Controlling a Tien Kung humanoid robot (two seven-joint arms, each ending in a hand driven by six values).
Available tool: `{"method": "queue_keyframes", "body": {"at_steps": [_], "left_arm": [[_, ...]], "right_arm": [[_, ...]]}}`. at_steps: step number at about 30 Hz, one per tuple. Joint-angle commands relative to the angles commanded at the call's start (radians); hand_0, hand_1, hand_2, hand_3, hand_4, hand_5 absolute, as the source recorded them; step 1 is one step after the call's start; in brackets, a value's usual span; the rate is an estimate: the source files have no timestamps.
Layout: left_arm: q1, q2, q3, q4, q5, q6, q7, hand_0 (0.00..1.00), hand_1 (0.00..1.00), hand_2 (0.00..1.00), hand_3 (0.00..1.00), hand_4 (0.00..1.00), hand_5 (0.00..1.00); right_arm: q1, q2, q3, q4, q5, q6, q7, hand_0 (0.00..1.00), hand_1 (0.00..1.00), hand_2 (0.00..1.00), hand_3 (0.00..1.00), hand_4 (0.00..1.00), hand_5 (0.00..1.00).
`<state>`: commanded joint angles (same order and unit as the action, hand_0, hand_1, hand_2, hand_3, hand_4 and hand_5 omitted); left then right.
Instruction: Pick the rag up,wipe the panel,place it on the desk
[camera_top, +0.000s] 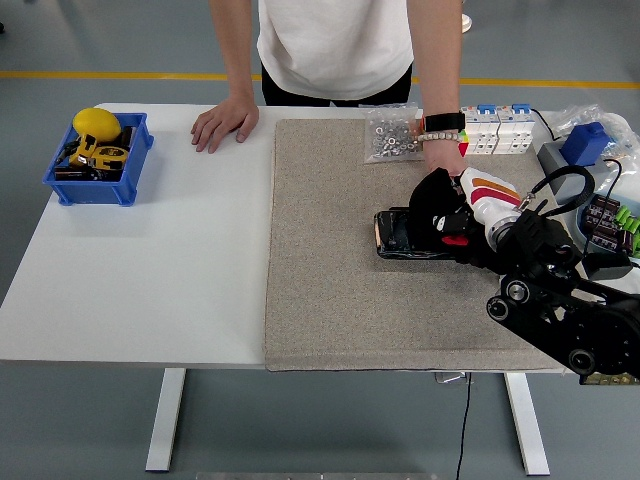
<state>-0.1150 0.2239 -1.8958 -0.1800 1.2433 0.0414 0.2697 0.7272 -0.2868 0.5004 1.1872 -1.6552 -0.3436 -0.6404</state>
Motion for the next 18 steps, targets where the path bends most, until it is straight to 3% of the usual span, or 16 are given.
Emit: {"method": "queue_keyframes", "body": {"at_steps": [18], "left_arm": [[0.005, -0.002, 0.001, 0.000, -0.001, -0.001, 0.000, 0.686, 0.729, 0.731, 0.605, 0.670, 0.617]], "right_arm": [[-0.023, -0.064, 0.020, -0.010, 0.000, 0.001, 0.001, 0.250, 0.293, 0.340, 0.365, 0.733, 0.002]]}}
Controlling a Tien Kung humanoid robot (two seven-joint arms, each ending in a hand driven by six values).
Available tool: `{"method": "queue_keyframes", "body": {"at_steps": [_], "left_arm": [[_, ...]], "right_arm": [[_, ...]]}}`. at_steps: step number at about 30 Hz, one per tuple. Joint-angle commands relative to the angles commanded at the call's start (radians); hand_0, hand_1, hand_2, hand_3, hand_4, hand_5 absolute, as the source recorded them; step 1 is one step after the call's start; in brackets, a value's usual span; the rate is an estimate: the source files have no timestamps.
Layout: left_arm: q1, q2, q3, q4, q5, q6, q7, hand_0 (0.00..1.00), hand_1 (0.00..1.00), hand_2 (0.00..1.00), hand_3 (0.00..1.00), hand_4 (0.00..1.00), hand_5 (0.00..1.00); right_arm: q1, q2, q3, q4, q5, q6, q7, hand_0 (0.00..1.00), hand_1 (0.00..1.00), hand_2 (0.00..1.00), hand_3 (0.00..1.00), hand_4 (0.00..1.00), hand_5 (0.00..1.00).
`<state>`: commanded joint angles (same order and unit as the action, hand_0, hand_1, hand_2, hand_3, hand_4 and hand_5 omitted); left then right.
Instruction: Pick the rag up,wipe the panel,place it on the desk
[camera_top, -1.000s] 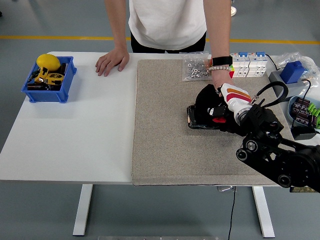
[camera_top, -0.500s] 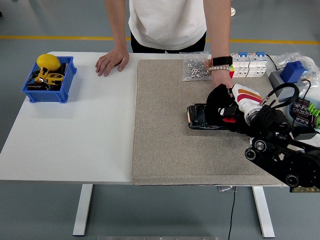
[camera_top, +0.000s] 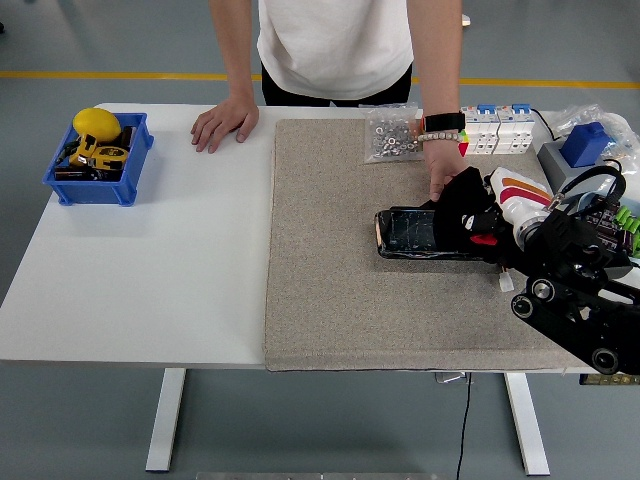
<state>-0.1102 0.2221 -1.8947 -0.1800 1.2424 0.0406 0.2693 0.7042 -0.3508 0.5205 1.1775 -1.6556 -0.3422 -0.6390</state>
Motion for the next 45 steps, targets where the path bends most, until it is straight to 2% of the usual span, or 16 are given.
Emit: {"method": "queue_keyframes", "body": {"at_steps": [45], "left_arm": [[-0.006, -0.007, -0.029, 0.000, 0.016, -0.002, -0.002, 0.686, 0.729, 0.731, 0.604, 0.671, 0.619]], "right_arm": [[-0.048, -0.138, 0.074, -0.012, -0.017, 0.007, 0.003, 0.251, 0.292, 0.340, 0.365, 0.735, 0.002]]}}
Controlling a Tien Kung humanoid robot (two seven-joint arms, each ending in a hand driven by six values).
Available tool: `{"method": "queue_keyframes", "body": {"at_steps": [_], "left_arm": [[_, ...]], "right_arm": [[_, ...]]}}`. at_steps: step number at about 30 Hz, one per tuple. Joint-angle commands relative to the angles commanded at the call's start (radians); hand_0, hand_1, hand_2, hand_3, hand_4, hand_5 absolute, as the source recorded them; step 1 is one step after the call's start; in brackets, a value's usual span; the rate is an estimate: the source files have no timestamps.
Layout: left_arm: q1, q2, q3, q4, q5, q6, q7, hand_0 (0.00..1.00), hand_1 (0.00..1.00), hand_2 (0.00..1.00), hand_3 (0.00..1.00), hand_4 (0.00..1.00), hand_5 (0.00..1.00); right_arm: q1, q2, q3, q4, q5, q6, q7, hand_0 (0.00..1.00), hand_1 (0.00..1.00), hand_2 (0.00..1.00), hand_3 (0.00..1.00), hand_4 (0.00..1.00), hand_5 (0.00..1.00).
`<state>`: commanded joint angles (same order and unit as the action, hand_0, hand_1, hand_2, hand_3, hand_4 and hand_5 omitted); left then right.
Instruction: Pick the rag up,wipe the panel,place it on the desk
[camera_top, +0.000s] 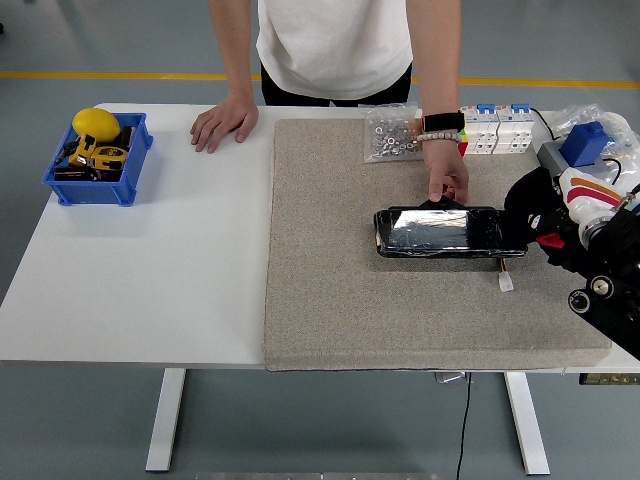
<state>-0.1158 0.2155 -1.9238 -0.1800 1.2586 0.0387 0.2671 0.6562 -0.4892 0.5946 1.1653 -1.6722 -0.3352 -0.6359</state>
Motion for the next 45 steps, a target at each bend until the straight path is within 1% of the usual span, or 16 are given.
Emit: {"method": "queue_keyframes", "body": {"at_steps": [14, 24, 34, 35, 40, 41, 45], "left_arm": [[0.001, 0.002, -0.003, 0.000, 0.005, -0.001, -0.001, 0.684, 0.729, 0.731, 0.604, 0.672, 0.620], [0.004, 0.004, 0.008, 0.000, 0.001, -0.002, -0.001, 0.685, 0.729, 0.731, 0.604, 0.671, 0.620], [0.008, 0.006, 0.008, 0.000, 0.003, 0.000, 0.001, 0.686, 0.729, 0.731, 0.603, 0.670, 0.619], [0.007, 0.005, 0.010, 0.000, 0.001, 0.000, 0.000, 0.685, 0.729, 0.731, 0.604, 0.670, 0.619], [0.007, 0.004, 0.014, 0.000, -0.003, -0.001, 0.000, 0.685, 0.729, 0.731, 0.604, 0.670, 0.619], [0.007, 0.004, 0.013, 0.000, -0.002, -0.001, 0.000, 0.685, 0.728, 0.731, 0.603, 0.671, 0.621], [0.008, 0.005, 0.005, 0.000, 0.007, -0.001, 0.000, 0.685, 0.728, 0.731, 0.603, 0.671, 0.621]], "right_arm": [[-0.053, -0.027, 0.057, 0.013, -0.013, 0.006, -0.007, 0.250, 0.293, 0.340, 0.365, 0.736, 0.002], [-0.068, -0.016, 0.070, 0.017, -0.015, 0.008, -0.009, 0.251, 0.292, 0.340, 0.365, 0.735, 0.002], [-0.067, -0.016, 0.072, 0.017, 0.001, 0.007, -0.004, 0.248, 0.293, 0.340, 0.364, 0.732, 0.002], [-0.067, -0.017, 0.073, 0.017, 0.005, 0.009, -0.002, 0.278, 0.311, 0.364, 0.385, 0.774, 0.002], [-0.065, -0.018, 0.076, 0.017, 0.012, 0.031, -0.001, 0.278, 0.311, 0.364, 0.385, 0.774, 0.002], [-0.065, -0.018, 0.078, 0.018, 0.011, 0.037, -0.002, 0.353, 0.359, 0.415, 0.428, 0.800, 0.002], [-0.063, -0.019, 0.085, 0.019, 0.011, 0.062, -0.005, 0.353, 0.359, 0.415, 0.428, 0.800, 0.002]]}}
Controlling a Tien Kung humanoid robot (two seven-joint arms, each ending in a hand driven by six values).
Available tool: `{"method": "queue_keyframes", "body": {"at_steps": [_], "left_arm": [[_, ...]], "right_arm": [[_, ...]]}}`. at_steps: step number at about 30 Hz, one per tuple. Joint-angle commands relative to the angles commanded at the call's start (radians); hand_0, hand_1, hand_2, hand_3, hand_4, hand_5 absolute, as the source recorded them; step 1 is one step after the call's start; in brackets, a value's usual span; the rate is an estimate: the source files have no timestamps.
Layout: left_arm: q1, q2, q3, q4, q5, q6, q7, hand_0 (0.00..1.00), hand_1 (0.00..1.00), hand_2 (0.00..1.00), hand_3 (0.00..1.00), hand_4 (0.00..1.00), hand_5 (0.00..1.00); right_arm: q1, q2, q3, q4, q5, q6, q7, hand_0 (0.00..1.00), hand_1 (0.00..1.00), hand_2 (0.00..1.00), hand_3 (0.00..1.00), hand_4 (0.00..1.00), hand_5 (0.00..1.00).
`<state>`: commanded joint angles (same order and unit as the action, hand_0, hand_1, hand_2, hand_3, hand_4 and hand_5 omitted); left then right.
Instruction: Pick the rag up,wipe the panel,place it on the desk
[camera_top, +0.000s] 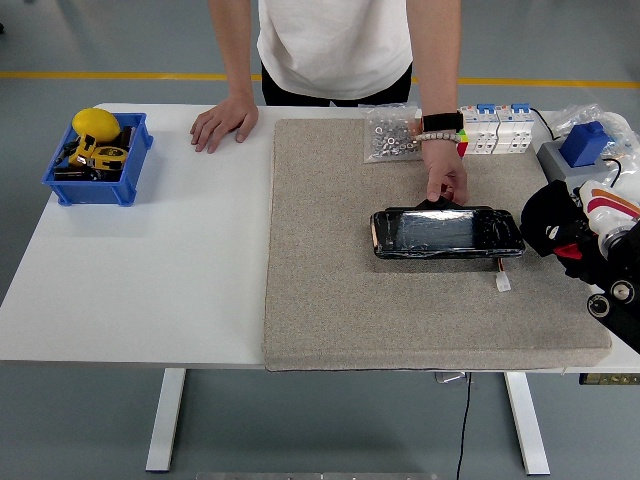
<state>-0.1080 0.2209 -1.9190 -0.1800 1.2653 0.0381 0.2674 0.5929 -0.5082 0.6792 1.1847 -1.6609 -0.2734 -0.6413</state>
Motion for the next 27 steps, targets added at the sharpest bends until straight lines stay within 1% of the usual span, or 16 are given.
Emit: {"method": "queue_keyframes", "body": {"at_steps": [1, 2, 7, 8, 13, 14, 19, 20, 25, 26, 27], "left_arm": [[0.000, 0.000, -0.001, 0.000, 0.001, 0.000, 0.000, 0.685, 0.728, 0.731, 0.603, 0.671, 0.621], [0.000, 0.000, -0.002, 0.000, 0.002, 0.000, 0.000, 0.685, 0.729, 0.731, 0.605, 0.670, 0.620], [-0.001, -0.001, -0.002, 0.000, 0.002, -0.001, -0.001, 0.685, 0.729, 0.731, 0.605, 0.670, 0.620], [-0.002, -0.001, -0.002, 0.000, 0.003, -0.001, -0.001, 0.684, 0.729, 0.731, 0.605, 0.671, 0.624], [-0.003, -0.001, -0.006, 0.000, 0.006, -0.001, -0.001, 0.684, 0.729, 0.731, 0.605, 0.671, 0.624], [-0.003, 0.000, -0.008, 0.000, 0.007, -0.001, -0.001, 0.685, 0.729, 0.731, 0.604, 0.670, 0.625], [-0.005, -0.001, -0.010, 0.000, 0.007, -0.002, -0.002, 0.685, 0.729, 0.731, 0.604, 0.670, 0.625], [-0.005, -0.001, -0.011, 0.000, 0.008, -0.002, -0.001, 0.684, 0.729, 0.731, 0.605, 0.671, 0.625], [-0.005, -0.001, -0.015, 0.000, 0.010, -0.001, -0.001, 0.684, 0.729, 0.731, 0.605, 0.671, 0.625], [-0.005, -0.001, -0.015, 0.000, 0.011, -0.001, -0.001, 0.684, 0.729, 0.731, 0.605, 0.671, 0.626], [-0.005, -0.001, -0.017, 0.000, 0.011, -0.001, -0.001, 0.684, 0.729, 0.731, 0.605, 0.671, 0.626]], "right_arm": [[0.000, 0.000, 0.001, 0.000, 0.001, 0.006, 0.000, 0.353, 0.359, 0.415, 0.428, 0.800, 0.002], [0.001, 0.000, 0.003, 0.000, 0.002, 0.010, 0.000, 0.381, 0.410, 0.460, 0.465, 0.774, 0.130], [0.002, 0.000, 0.010, 0.004, 0.005, 0.030, -0.002, 0.381, 0.410, 0.460, 0.465, 0.774, 0.130], [0.003, 0.000, 0.011, 0.006, 0.003, 0.037, -0.003, 0.486, 0.464, 0.513, 0.517, 0.833, 0.195], [0.005, -0.001, 0.017, 0.011, 0.001, 0.064, -0.004, 0.486, 0.464, 0.513, 0.517, 0.833, 0.195], [0.005, -0.002, 0.018, 0.011, 0.000, 0.073, -0.004, 0.587, 0.569, 0.617, 0.588, 0.965, 0.309], [0.006, -0.002, 0.023, 0.011, -0.002, 0.103, -0.004, 0.587, 0.569, 0.617, 0.588, 0.965, 0.309], [0.006, -0.001, 0.023, 0.012, -0.002, 0.108, -0.003, 0.723, 0.686, 0.741, 0.793, 0.998, 0.470], [0.007, 0.000, 0.025, 0.014, -0.006, 0.131, 0.001, 0.723, 0.686, 0.741, 0.793, 0.998, 0.470], [0.007, 0.000, 0.025, 0.014, -0.008, 0.133, 0.001, 0.791, 0.754, 0.821, 0.859, 0.998, 0.570], [0.007, -0.001, 0.026, 0.015, -0.011, 0.135, 0.002, 0.791, 0.754, 0.821, 0.859, 0.998, 0.570]]}}
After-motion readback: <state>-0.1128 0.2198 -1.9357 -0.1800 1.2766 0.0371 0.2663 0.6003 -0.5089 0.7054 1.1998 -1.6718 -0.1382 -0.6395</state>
